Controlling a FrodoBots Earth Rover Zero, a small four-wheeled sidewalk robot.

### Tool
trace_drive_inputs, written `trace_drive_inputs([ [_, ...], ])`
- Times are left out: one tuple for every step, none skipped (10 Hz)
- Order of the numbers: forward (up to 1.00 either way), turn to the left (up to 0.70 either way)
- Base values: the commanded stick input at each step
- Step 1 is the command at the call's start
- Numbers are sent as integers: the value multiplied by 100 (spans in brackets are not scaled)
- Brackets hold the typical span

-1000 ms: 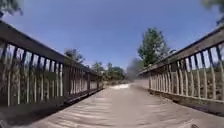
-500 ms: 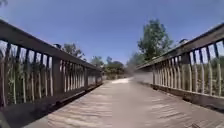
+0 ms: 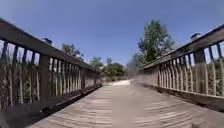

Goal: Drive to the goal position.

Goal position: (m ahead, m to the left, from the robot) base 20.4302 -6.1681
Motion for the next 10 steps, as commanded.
trace_drive_inputs([
  [70,0],
  [70,0],
  [70,0],
  [70,0],
  [70,0],
  [70,0],
  [70,0],
  [70,0],
  [70,0],
  [70,0],
])
